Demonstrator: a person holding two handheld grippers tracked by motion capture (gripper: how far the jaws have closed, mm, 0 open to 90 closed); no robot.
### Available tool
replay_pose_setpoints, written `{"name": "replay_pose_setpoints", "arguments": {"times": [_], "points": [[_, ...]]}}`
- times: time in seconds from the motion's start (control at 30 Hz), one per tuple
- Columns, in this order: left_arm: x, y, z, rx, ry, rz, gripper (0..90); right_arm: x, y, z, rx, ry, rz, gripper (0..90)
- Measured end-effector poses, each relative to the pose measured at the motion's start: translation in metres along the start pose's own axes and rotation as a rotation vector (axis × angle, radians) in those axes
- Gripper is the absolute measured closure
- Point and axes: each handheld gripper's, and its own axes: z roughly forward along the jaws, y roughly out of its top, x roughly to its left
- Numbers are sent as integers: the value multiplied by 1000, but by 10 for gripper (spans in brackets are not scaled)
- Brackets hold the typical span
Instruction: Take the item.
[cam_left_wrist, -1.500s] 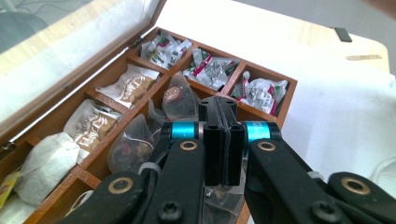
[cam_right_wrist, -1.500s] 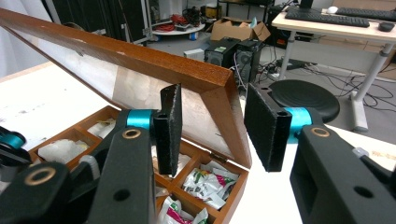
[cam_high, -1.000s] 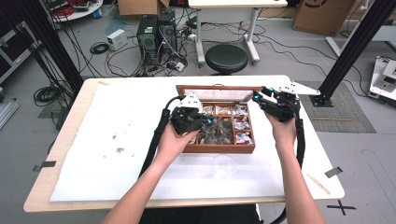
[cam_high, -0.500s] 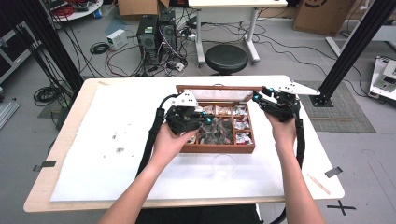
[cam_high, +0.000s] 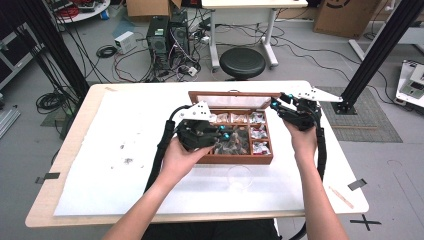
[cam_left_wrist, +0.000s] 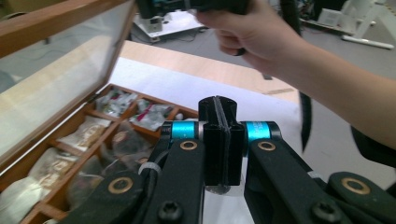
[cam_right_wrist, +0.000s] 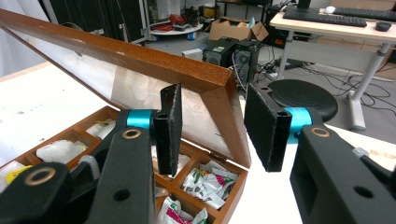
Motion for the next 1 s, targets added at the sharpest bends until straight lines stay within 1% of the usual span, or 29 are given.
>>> {"name": "replay_pose_setpoints", "arguments": {"times": [0.1,0.17,0.2,0.23,0.27,0.37,0.43,0.47,0.5,0.53,0.57,0.67,0.83,0.97,1.0], "points": [[-10,1,3,7,-31,15,892,0,0,0,0,-2,1,581],[-12,1,4,10,-36,21,892,0,0,0,0,-1,1,581],[-15,1,5,7,-51,24,893,0,0,0,0,-2,1,581],[-15,1,5,7,-51,24,892,0,0,0,0,-2,1,581],[-19,2,6,7,-62,28,892,0,0,0,0,-3,0,581],[-23,1,8,7,-73,29,892,0,0,0,0,-1,1,581],[-27,1,10,16,-88,38,892,0,0,0,0,-3,0,581],[-29,0,10,21,-90,45,892,0,0,0,0,-3,-1,580],[-29,0,10,21,-90,45,892,0,0,0,0,-3,-1,581],[-32,-2,11,25,-99,48,892,0,0,0,0,-3,-1,580],[-32,-2,11,25,-99,48,892,0,0,0,0,-3,-1,581],[-38,-5,14,33,-107,53,893,0,0,0,0,-3,-1,581],[-40,-10,16,46,-118,62,892,1,0,0,0,-3,0,581],[-43,-16,18,61,-118,65,892,1,0,0,0,-4,-1,581],[-43,-20,19,65,-121,60,892,1,0,0,0,-4,-1,581]]}}
